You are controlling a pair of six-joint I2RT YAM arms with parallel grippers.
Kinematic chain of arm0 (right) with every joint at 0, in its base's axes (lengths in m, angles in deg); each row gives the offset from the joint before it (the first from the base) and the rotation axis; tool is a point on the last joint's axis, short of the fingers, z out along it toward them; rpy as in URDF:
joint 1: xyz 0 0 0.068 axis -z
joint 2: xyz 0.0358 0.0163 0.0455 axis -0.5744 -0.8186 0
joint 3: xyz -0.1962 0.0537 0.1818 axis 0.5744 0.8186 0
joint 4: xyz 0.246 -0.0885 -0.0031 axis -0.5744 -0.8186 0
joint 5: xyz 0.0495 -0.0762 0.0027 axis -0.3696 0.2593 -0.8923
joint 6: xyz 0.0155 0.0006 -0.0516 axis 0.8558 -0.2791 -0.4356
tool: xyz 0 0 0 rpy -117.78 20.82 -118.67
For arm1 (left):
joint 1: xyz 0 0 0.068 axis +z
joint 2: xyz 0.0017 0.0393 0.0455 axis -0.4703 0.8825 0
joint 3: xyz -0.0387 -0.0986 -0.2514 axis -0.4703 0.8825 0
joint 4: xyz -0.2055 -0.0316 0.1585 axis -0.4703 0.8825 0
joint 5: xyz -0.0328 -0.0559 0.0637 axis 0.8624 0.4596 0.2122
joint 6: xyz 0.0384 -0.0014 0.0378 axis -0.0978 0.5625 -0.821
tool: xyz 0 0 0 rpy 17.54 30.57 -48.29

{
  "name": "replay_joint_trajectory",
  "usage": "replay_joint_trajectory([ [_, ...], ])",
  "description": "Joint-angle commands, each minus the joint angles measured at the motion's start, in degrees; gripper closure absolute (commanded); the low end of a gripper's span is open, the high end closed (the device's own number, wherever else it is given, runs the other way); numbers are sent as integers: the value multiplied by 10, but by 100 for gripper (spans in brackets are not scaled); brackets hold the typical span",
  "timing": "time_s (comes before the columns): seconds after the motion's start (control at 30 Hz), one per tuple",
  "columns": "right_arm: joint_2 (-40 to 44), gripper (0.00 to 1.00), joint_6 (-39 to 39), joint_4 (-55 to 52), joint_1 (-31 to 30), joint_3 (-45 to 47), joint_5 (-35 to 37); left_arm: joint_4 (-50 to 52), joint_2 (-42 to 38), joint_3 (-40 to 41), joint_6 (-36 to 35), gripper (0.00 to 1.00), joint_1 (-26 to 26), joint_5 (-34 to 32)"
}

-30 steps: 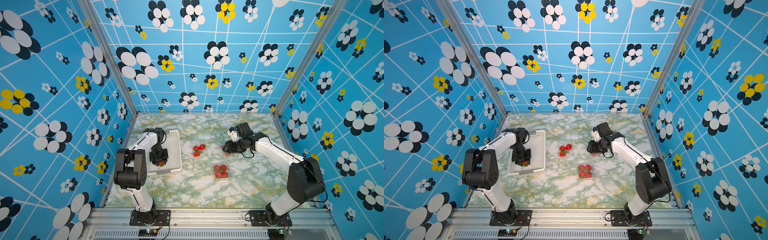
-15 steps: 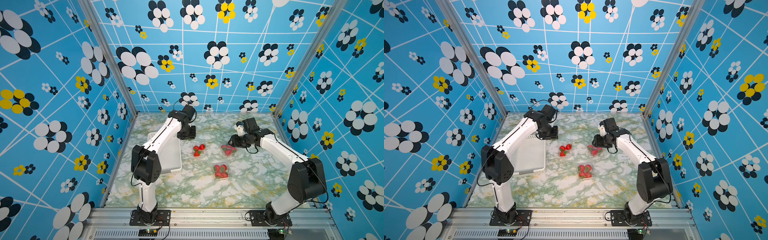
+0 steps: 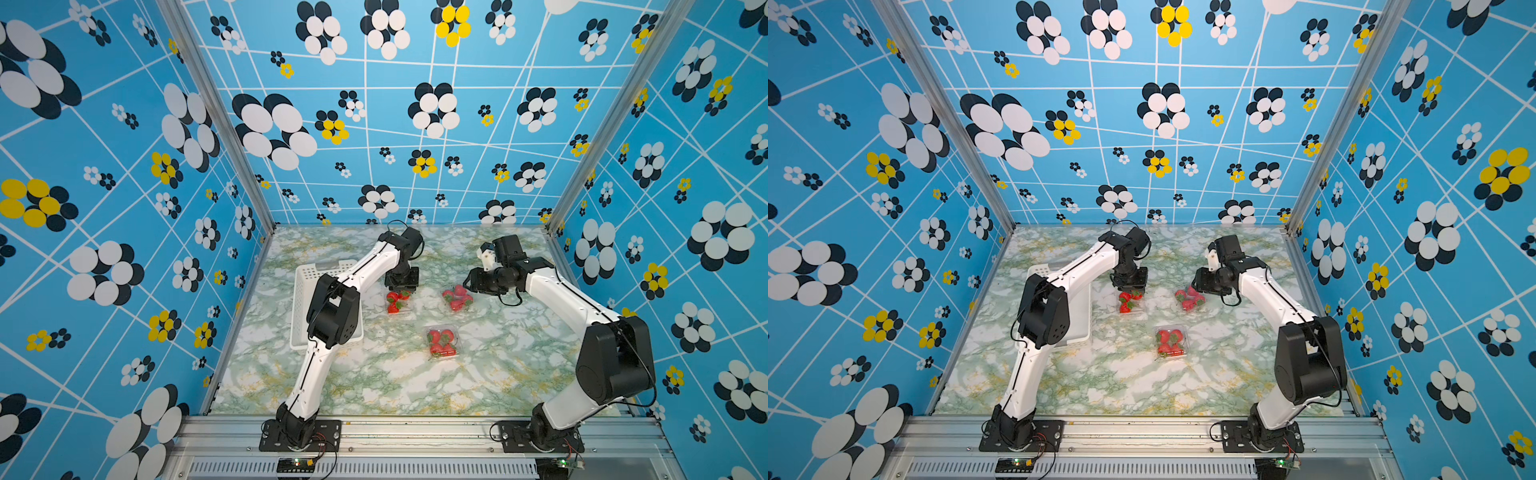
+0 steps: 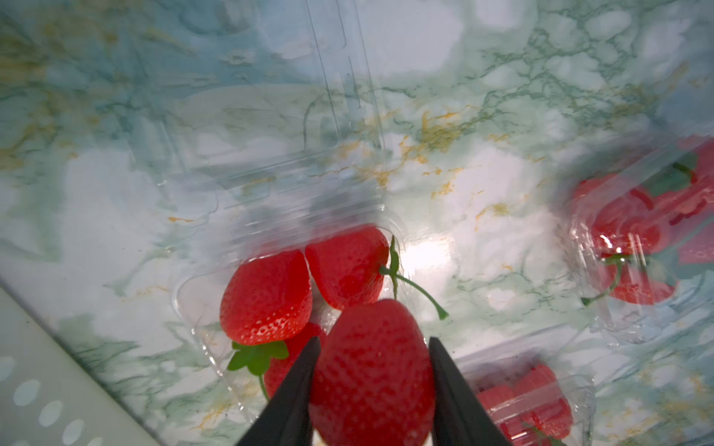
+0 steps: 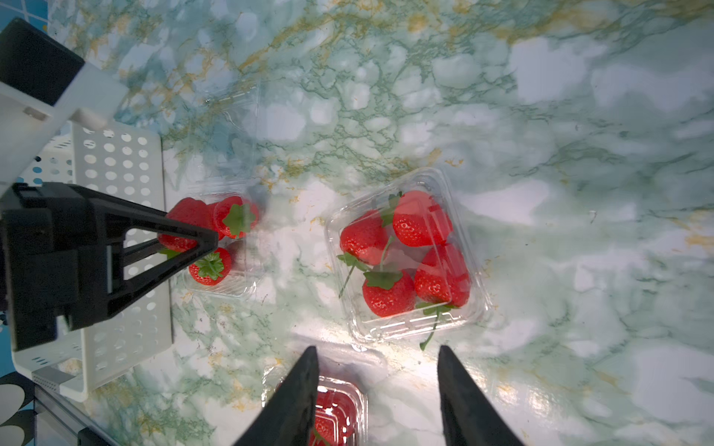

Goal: Pack strawberries into containers
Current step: Place the strawberry in the packing box.

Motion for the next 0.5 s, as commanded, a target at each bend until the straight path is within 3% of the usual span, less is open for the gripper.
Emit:
replay_joint_trajectory([
  [0.0,-8,49,2,-15,4,9,-6,1,-29,25,12,78,-2,-1],
  [0.47,-51,46,-3,-17,3,-45,-50,-21,-44,77,17,75,-5,3],
])
